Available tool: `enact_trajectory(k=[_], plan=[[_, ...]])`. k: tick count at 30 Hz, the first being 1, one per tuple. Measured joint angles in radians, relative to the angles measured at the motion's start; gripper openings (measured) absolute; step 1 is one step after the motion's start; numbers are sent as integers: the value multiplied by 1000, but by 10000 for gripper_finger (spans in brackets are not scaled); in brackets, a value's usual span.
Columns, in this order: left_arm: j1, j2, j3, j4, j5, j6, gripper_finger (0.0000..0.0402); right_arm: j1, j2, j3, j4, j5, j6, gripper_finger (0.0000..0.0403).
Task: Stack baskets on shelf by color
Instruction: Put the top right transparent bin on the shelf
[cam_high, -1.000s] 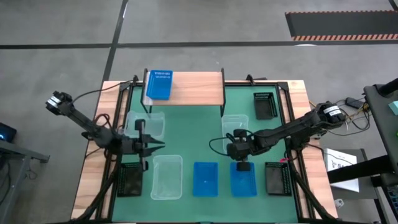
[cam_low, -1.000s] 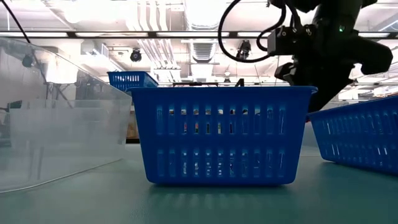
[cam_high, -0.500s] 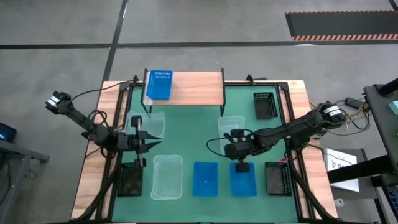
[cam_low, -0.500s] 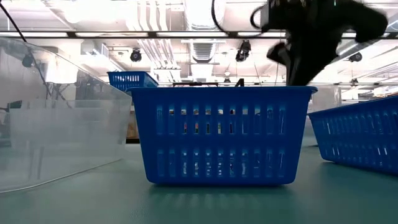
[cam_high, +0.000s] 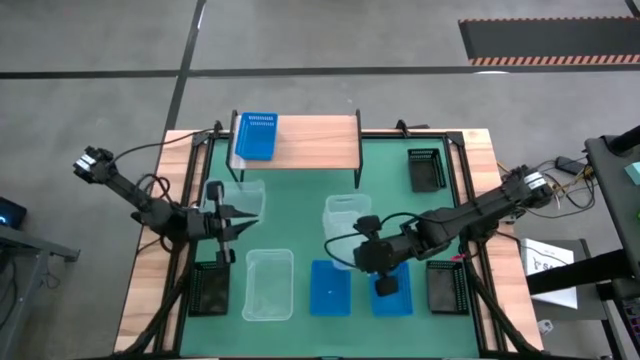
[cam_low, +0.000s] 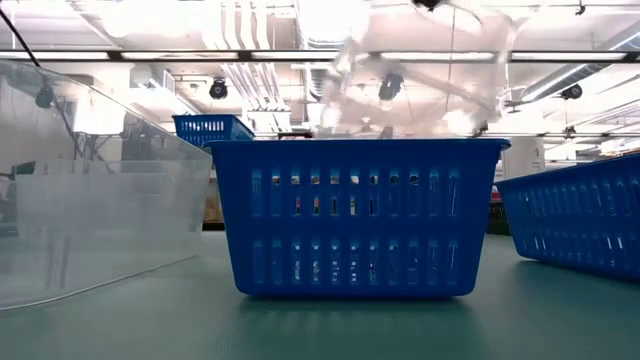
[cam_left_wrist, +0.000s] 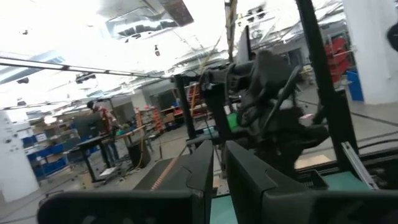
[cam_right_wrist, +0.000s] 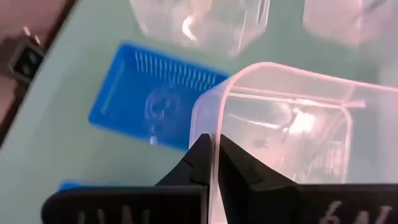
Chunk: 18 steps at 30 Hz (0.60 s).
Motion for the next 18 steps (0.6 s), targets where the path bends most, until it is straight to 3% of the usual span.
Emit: enact_trajectory(k=[3,8,18], plan=[[0,-26,-2,2,-2,-1,26,0,37,81,3,17,-43,9],[0,-61,-20,0,-1,-13,26,-28,117,228,-24,149,-127,8],[-1,-66,-24,-9,0,-37,26,-231,318,606,-253,208,-232,8]])
